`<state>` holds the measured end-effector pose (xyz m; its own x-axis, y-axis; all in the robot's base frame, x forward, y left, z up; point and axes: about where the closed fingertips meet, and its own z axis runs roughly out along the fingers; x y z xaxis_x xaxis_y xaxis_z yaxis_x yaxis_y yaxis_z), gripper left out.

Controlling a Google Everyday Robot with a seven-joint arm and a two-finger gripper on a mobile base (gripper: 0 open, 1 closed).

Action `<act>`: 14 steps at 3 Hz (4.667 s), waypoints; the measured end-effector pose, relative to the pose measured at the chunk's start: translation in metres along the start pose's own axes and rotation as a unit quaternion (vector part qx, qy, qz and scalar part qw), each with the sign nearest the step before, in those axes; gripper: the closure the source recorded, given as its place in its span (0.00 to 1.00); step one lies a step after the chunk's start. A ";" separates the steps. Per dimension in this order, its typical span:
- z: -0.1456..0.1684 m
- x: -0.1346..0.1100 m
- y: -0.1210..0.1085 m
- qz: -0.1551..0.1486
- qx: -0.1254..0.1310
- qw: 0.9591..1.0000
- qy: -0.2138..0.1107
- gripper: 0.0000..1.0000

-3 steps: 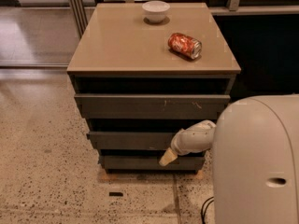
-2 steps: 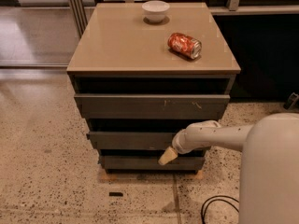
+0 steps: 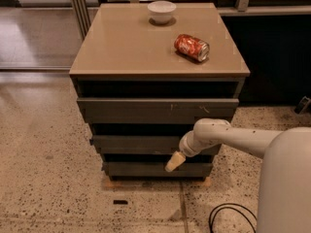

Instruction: Open middle drawer

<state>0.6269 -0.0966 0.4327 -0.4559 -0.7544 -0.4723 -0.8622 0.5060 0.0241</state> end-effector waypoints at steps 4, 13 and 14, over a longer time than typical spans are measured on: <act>0.003 -0.002 0.010 -0.028 -0.041 0.999 -0.020 0.00; 0.001 -0.005 0.053 -0.127 -0.115 0.980 -0.102 0.00; -0.002 -0.003 0.062 -0.157 -0.127 0.971 -0.127 0.00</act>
Offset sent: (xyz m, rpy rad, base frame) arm -0.0019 0.0029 0.0015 0.0172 -0.0018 0.0306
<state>0.5741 -0.0636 0.4373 -0.1213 -0.7110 -0.6926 -0.9912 0.1239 0.0463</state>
